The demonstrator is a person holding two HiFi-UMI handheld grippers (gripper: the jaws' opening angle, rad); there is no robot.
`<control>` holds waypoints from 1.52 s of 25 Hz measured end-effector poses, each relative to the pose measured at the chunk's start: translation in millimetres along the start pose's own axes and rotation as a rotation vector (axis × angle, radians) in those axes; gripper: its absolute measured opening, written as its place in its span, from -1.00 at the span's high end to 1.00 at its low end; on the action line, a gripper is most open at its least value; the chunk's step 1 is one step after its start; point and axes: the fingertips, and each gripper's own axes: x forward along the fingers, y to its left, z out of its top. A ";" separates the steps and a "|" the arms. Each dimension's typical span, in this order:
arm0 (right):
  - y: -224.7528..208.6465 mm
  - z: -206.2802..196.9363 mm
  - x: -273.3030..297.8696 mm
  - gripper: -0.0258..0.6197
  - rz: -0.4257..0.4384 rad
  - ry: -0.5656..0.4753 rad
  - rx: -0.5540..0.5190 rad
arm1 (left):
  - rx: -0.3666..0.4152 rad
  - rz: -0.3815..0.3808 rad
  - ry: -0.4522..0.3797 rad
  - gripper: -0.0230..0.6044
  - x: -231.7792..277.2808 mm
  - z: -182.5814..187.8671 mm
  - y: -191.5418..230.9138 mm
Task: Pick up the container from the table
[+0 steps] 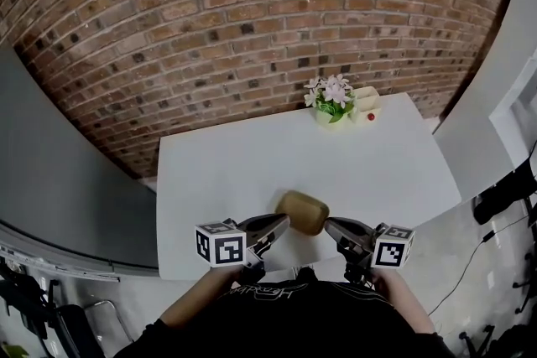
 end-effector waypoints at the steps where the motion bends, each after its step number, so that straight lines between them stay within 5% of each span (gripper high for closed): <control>1: -6.0 2.3 0.8 0.90 -0.010 0.007 0.002 | -0.006 0.009 -0.005 0.91 2.4 3.3 2.9; 15: -87.7 25.1 15.5 0.79 -0.094 0.062 0.034 | -0.056 0.162 -0.018 0.90 24.4 18.0 75.9; 19: -113.3 24.1 17.0 0.70 -0.137 0.084 0.055 | -0.103 0.209 -0.015 0.75 25.0 16.0 102.1; 28: -172.8 -9.8 12.4 0.54 -0.237 0.182 0.116 | -0.191 0.289 0.083 0.42 28.8 -18.4 148.2; 38: -205.6 -47.5 7.5 0.53 -0.276 0.273 0.234 | -0.291 0.353 0.184 0.41 32.3 -60.1 185.9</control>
